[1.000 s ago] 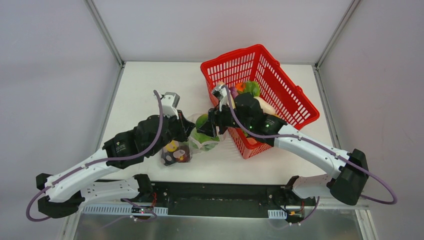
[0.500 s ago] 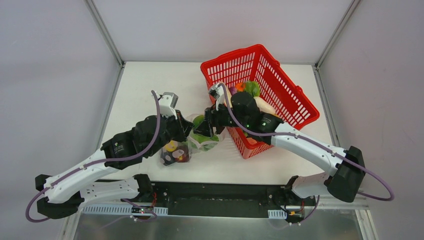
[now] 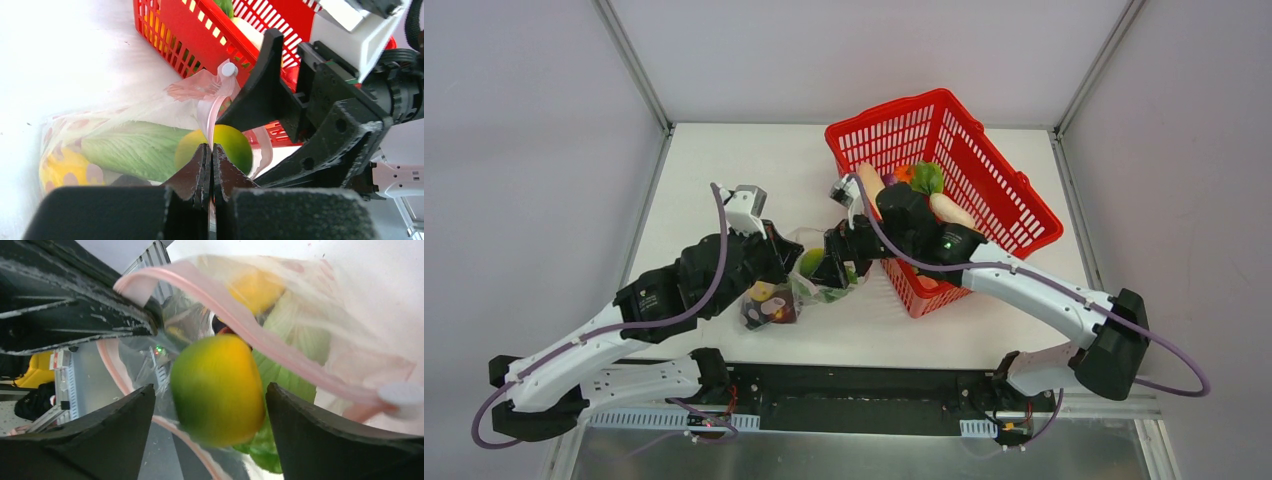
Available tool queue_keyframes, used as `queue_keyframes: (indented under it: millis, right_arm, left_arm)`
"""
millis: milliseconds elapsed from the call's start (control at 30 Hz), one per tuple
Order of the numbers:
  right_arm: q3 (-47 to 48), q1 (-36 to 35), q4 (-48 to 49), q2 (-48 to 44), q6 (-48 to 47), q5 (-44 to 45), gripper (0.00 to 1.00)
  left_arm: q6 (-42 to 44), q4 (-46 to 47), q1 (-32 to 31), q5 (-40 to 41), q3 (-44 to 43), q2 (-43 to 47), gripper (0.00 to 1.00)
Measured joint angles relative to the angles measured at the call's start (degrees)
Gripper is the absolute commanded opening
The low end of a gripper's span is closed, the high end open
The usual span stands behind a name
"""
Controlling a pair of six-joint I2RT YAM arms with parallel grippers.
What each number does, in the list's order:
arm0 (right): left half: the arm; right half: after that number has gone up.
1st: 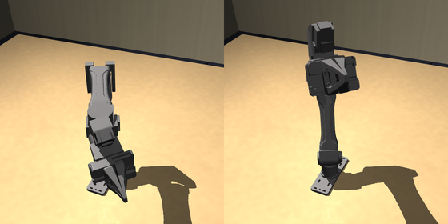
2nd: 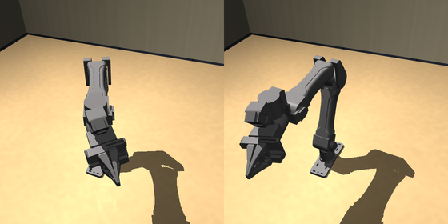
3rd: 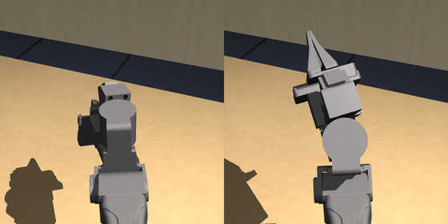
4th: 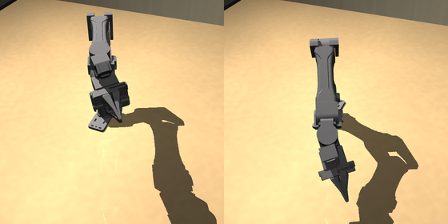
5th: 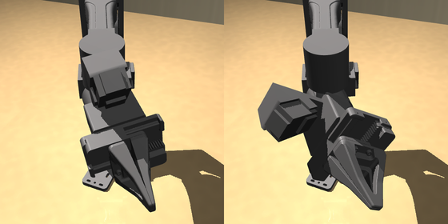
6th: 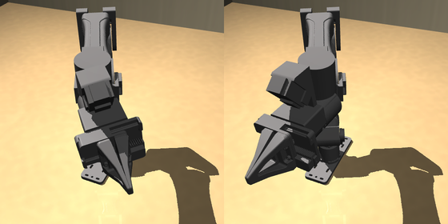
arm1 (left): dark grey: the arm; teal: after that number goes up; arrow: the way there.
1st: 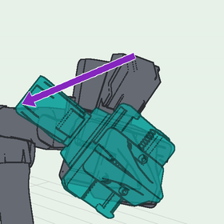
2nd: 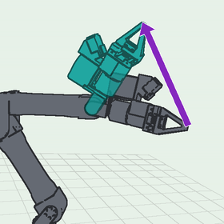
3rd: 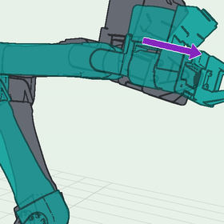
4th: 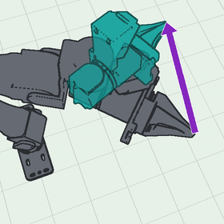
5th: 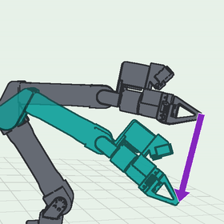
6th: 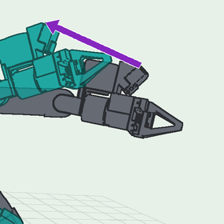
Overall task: Place the food in the zip-top bag and seal the zipper
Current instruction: Place the fake fruit in the zipper food storage bag.
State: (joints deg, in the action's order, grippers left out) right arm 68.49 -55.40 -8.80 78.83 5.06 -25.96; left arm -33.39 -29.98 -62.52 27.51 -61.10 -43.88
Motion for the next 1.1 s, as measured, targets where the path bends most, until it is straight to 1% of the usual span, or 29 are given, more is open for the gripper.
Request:
queue_keyframes:
  millis: [67,100,167,233,267,367,467,533,667,800,933,1100]
  right_arm:
    - [0.0,0.0,-0.9,-0.9,-0.2,0.3,0.68]
    - [-0.1,0.0,-1.3,-1.7,-0.2,0.6,0.65]
    - [-0.1,0.0,-2.0,-3.5,-0.5,1.2,0.63]
    - [-0.1,0.0,-2.6,-5.1,-0.9,1.4,0.56]
    - [-0.1,0.0,-2.8,-5.6,-1.1,1.3,0.55]
    - [-0.1,0.0,-3.6,-5.2,-1.1,0.4,0.45]
    - [-0.1,0.0,-3.8,-3.1,-0.7,-0.4,0.43]
    - [0.0,0.0,-3.6,-1.0,-0.1,-0.7,0.43]
    - [1.8,-0.1,-3.8,3.7,0.3,-1.3,0.46]
    - [1.9,-0.4,-3.5,3.9,0.3,-1.4,0.56]
    - [-1.9,-0.5,-0.7,-1.8,0.4,0.1,0.59]
    - [-6.4,-0.5,0.5,-13.3,0.1,6.2,0.61]
  left_arm:
    - [0.0,-0.1,0.0,0.3,0.0,0.5,0.00]
    - [0.0,-0.3,0.0,0.6,0.0,0.8,0.00]
    - [0.0,-0.7,0.0,1.1,0.0,1.1,0.00]
    - [0.0,-0.8,0.0,1.5,0.0,1.2,0.00]
    - [0.0,-0.9,0.0,1.6,0.0,1.2,0.00]
    - [0.0,-0.9,0.0,1.5,0.0,0.9,0.00]
    - [0.0,-1.0,0.0,1.5,-0.2,0.2,0.00]
    - [0.0,-1.0,0.0,1.5,-0.3,-0.3,0.00]
    - [0.0,-1.2,0.0,1.5,-0.3,-0.5,0.00]
    - [0.0,-1.2,0.0,1.5,-0.3,-0.5,0.00]
    - [0.0,-1.3,0.0,1.6,-0.3,-0.5,0.00]
    - [0.0,-1.8,0.0,1.6,-0.3,-0.5,0.00]
